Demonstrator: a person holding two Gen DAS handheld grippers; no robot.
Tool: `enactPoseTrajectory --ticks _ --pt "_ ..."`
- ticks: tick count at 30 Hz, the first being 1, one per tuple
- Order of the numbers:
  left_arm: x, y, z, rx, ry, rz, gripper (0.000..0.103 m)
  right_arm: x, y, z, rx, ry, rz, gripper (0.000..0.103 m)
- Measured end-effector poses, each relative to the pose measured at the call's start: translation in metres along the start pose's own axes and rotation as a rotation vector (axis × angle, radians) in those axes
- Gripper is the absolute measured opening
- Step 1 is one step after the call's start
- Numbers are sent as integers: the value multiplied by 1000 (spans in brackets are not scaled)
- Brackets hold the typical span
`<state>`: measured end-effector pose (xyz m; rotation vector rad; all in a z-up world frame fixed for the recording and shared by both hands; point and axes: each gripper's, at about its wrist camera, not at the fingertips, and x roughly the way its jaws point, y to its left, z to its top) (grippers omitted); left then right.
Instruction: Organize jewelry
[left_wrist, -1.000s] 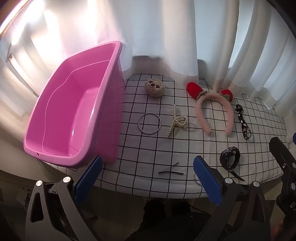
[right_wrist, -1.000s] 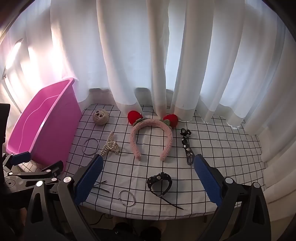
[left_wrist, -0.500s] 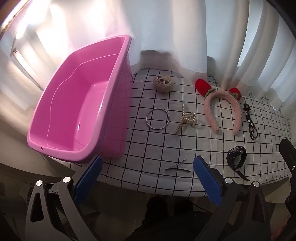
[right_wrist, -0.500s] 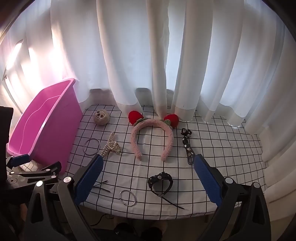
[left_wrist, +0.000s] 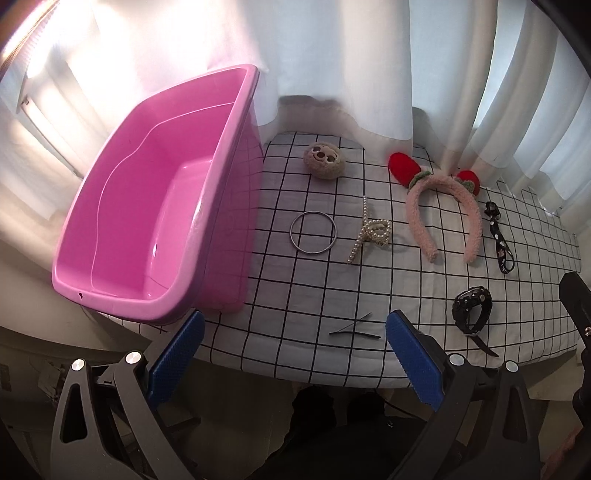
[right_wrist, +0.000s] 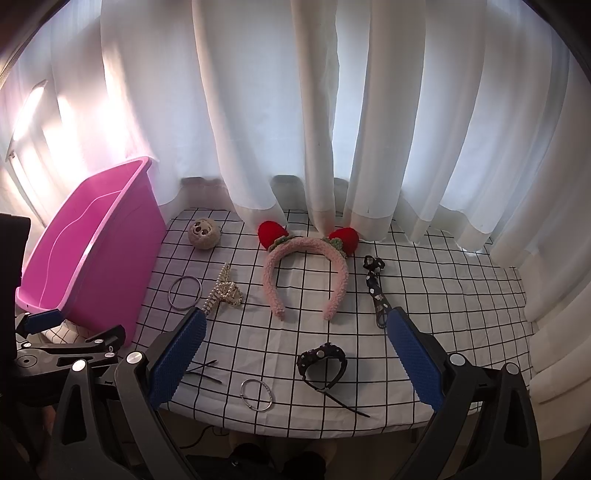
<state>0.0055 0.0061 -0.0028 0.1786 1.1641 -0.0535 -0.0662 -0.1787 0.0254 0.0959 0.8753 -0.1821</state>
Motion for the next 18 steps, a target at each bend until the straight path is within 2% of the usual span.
enactPoseTrajectory --ticks 18 --pt "-4 -1 -1 -1 -24 -10 97 -2 0 1 -1 -1 5 94"
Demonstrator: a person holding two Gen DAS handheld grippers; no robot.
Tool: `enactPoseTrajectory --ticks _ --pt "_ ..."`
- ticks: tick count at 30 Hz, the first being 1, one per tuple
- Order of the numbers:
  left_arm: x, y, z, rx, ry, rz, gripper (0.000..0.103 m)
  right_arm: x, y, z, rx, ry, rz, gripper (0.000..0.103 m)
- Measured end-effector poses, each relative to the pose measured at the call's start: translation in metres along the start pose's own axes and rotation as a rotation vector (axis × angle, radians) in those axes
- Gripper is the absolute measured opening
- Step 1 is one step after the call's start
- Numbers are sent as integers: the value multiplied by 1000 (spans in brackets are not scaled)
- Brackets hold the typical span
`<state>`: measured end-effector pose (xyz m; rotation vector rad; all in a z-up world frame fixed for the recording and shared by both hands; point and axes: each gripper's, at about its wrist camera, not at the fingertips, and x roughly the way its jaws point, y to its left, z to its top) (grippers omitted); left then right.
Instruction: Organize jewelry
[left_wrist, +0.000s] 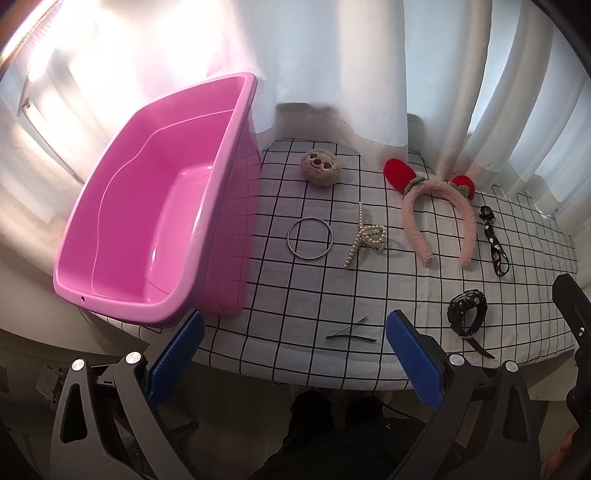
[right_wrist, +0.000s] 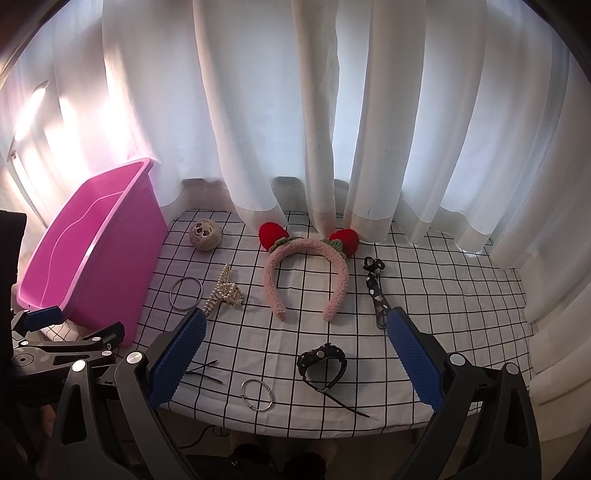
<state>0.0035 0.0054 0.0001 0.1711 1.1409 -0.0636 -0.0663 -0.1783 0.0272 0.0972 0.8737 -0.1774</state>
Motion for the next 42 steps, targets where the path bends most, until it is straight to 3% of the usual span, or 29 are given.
enactPoseTrajectory --ticks 42 --pt "1 3 1 -6 -9 5 97 1 -5 0 14 3 8 94"
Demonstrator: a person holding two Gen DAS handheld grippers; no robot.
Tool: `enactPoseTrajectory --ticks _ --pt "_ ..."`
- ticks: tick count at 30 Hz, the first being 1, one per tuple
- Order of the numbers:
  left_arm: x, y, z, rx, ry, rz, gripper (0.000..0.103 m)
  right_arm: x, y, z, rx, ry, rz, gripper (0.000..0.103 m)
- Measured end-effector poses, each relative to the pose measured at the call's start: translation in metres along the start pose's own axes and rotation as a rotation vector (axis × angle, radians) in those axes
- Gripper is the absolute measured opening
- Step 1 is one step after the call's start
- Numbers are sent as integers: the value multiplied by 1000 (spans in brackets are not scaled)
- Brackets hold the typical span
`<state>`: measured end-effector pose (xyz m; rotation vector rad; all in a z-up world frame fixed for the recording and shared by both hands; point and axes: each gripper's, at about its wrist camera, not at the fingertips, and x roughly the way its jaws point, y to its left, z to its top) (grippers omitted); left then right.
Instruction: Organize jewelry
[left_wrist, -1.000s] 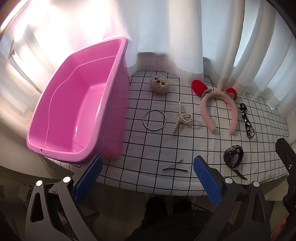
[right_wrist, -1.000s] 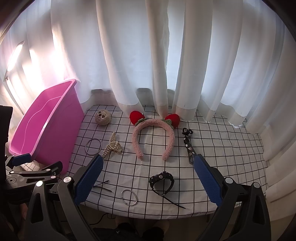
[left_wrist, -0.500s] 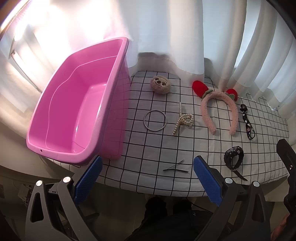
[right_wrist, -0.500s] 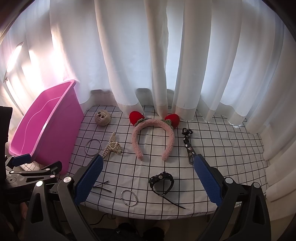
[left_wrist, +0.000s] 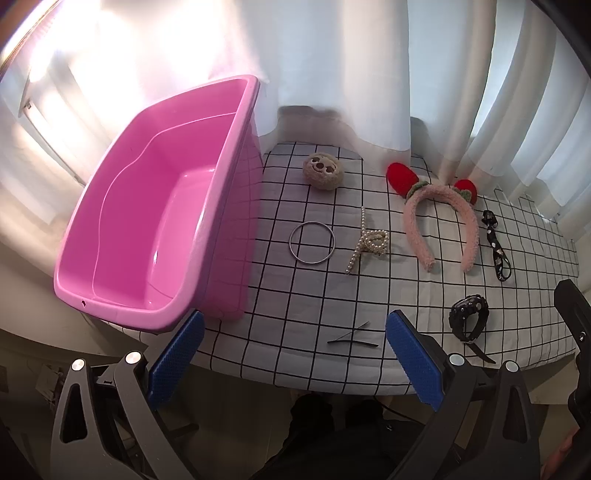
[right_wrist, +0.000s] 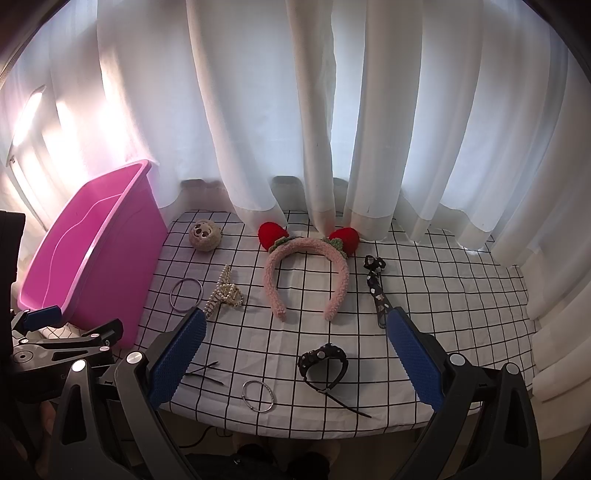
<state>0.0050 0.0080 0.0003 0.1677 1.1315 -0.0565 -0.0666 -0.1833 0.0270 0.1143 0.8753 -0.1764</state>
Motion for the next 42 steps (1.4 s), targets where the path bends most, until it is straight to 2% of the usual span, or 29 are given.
enactPoseTrajectory --ticks 14,20,28,32,36,42 --pt "1 1 2 -1 1 -1 97 3 0 3 1 4 3 94" --pt "12 -2 -1 3 31 -34 97 12 -13 -2 24 22 6 94" --pt "45 -12 -19 2 111 -115 97 50 -54 -41 80 132 -10 94" --pt "66 -28 -32 66 103 -87 97 82 -70 -65 73 214 -12 94" --pt "98 -33 -46 76 153 -98 97 114 -75 -83 43 285 8 94" --pt "130 -31 -67 48 151 -124 97 154 -67 -92 4 345 65 94"
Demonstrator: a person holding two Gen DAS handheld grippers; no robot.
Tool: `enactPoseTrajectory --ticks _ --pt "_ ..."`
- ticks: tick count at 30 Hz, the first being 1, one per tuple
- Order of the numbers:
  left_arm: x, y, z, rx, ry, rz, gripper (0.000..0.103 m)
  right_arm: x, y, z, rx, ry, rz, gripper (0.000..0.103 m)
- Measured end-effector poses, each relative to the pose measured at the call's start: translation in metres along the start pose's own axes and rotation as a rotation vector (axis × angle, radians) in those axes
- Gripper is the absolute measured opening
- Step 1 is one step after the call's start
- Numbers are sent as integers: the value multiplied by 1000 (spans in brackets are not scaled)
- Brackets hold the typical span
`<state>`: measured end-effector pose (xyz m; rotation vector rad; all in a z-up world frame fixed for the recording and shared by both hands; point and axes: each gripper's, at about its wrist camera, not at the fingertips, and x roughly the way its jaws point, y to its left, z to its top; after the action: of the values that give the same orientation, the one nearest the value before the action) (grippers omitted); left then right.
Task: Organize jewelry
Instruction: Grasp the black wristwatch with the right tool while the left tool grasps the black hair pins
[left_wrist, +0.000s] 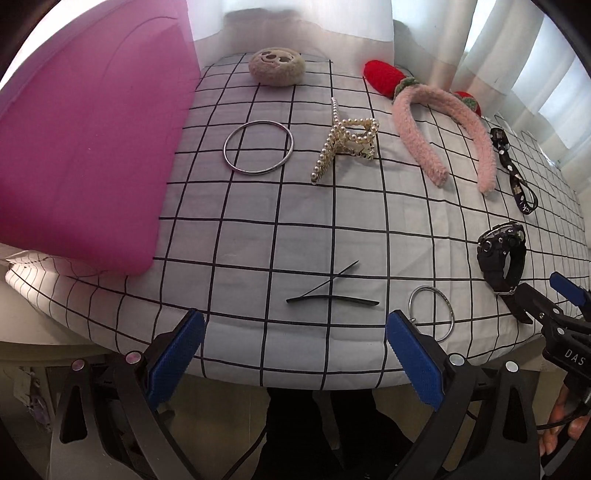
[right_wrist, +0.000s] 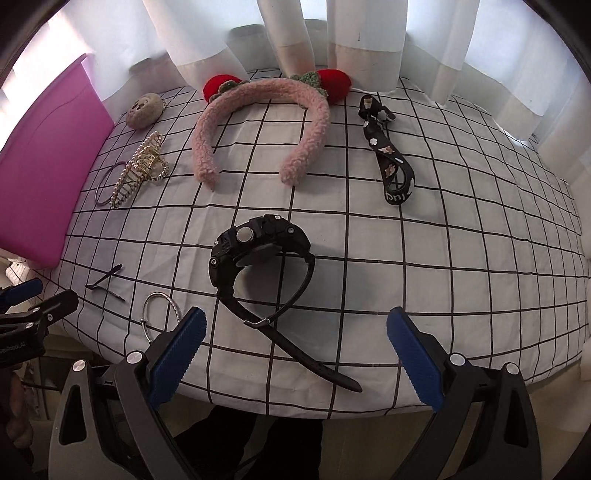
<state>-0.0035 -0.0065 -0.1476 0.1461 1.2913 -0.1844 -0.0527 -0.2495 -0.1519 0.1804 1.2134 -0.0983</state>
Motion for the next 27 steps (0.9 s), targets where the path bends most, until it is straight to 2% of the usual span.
enactPoseTrajectory --ticks 4,10,14,21,27 --pt "23 2 -5 -18 16 0 97 20 4 6 -15 22 7 94" --pt "50 -6 -1 10 -8 17 98 37 8 12 -33 25 -1 94" --pt "50 -6 1 12 -81 -5 98 45 6 11 -33 35 -11 94" --pt "49 -5 -10 72 -219 -24 98 49 10 12 -72 -9 -64 94" --pt "48 -9 -5 57 -203 -18 98 51 11 11 -73 -41 -67 94"
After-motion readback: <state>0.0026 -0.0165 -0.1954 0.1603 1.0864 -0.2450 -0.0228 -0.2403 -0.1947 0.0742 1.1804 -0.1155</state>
